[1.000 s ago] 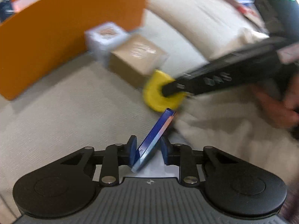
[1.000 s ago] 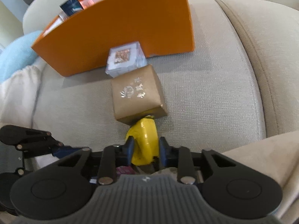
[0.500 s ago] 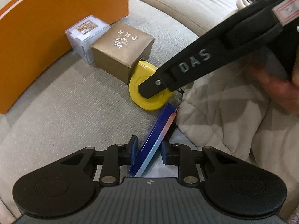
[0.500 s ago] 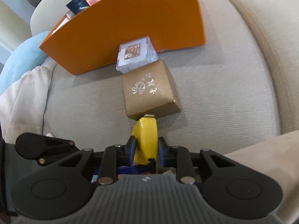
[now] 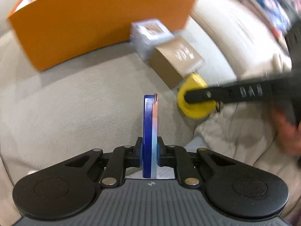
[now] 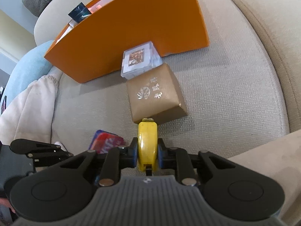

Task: Organize rigid objects
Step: 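Grasp the yellow tape measure with the right gripper while the left grasps the blue card, then carry the yellow tape measure and blue card over the orange box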

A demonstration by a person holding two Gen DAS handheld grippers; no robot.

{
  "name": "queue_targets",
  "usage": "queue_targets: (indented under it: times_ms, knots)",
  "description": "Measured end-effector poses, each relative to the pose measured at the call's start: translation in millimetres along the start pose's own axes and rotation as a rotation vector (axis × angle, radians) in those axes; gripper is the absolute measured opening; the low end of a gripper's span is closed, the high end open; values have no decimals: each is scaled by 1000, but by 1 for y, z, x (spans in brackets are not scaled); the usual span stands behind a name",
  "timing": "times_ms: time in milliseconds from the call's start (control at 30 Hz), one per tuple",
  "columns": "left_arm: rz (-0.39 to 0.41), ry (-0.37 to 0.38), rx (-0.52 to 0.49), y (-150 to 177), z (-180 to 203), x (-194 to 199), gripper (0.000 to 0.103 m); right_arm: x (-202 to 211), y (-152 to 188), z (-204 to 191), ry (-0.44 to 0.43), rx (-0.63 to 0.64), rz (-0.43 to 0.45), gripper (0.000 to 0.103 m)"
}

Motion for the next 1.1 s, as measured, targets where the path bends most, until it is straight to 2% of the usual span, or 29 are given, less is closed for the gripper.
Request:
queue_targets:
  times_ms: [100,133,333,633,733,900,1100]
  knots:
    - [52,62,98,-15,-3,14,15,8,2,-5,-9,14,16,20]
    - [70,83,123,-37,-14,15,15,10,3,-6,-10,24,20,20]
    - [184,180,225,-65,-18,52,14,29,0,-29,-35,90,67,20]
    - [341,222,238,-134,-15,95,15,82,-49,-70,-63,171,246,20]
    - [368,234,243,-161,-16,99,15,96,-72,-75,-53,179,297,20]
    - [385,204,248,-201,-26,99,15,110,-115,-77,-40,175,358,20]
    - [356,207,310,-238,-54,80,14,105,-165,-66,6,159,382,20]
Point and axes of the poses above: each gripper's, at about its wrist camera, not at the fingertips, and x roughly against the way its jaws point, z to its right, y to its underside, the point moved 7 cm from there along -x, roughly the way its jaws point, and after that the axes turned 5 degrees about -z, right-handed, at the moved point
